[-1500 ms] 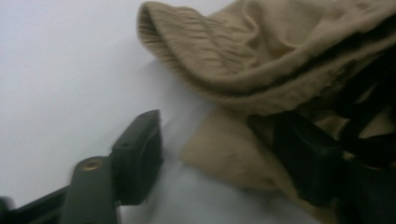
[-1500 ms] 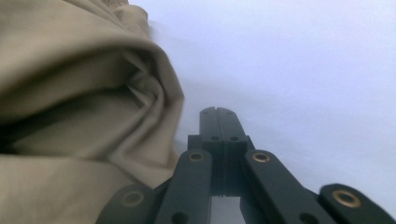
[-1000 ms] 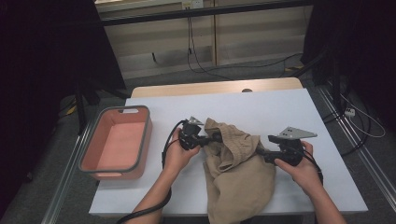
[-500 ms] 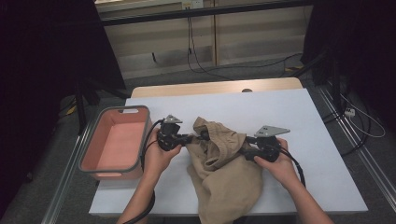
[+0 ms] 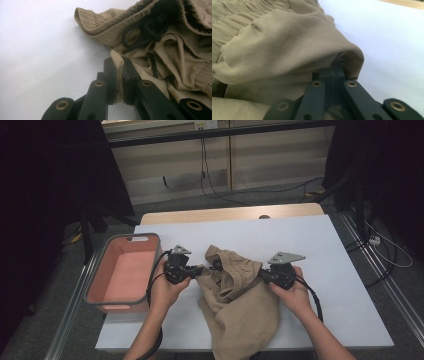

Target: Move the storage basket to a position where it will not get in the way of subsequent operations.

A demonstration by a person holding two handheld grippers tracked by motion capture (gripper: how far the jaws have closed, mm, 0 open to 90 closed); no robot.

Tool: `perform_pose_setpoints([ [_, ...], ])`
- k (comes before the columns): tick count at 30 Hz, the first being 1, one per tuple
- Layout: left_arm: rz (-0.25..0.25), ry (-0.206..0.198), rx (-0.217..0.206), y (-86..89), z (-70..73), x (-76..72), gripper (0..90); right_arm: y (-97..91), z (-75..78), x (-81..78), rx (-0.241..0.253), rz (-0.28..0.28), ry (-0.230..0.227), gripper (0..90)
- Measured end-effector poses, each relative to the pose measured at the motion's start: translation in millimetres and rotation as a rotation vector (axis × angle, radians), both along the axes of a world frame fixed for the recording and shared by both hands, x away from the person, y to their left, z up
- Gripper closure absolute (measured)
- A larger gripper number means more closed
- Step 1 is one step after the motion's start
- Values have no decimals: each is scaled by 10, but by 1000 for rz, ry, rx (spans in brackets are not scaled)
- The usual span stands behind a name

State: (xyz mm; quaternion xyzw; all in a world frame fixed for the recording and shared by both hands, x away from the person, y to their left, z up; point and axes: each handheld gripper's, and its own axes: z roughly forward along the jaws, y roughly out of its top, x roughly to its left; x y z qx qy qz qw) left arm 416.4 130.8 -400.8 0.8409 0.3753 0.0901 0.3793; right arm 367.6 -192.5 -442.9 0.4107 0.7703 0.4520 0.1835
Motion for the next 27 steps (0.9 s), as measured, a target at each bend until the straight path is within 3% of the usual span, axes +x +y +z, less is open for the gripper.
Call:
perform_pose_setpoints([
  [4, -8, 2, 11, -4, -2, 9, 841, -68, 25, -4, -3, -40, -5, 900],
  [7, -5, 10, 17, -21, -39, 16, 842, -180, 29, 16, 10, -96, 3, 900],
  [9, -7, 18, 26, -28, -62, 25, 842, -292, 21, 38, -15, -147, 4, 900],
  [12, -11, 23, 26, -49, -88, 31, 842, -483, -29, 64, 1, -216, 36, 900],
  [16, -18, 28, 28, -100, -126, 43, 841, -682, -98, 79, -31, -291, 61, 900],
  [19, -18, 7, 19, -121, -149, 70, 816, -765, -142, 80, -42, -307, 75, 900],
  [22, -12, -16, 11, -163, -182, 101, 696, -772, -141, 61, -60, -299, 71, 900],
  [23, -10, -15, -9, -189, -204, 113, 652, -762, -136, 54, -68, -298, 67, 900],
  [27, -52, -31, -54, -294, -253, 167, 391, -750, -154, 22, -73, -285, 61, 881],
])
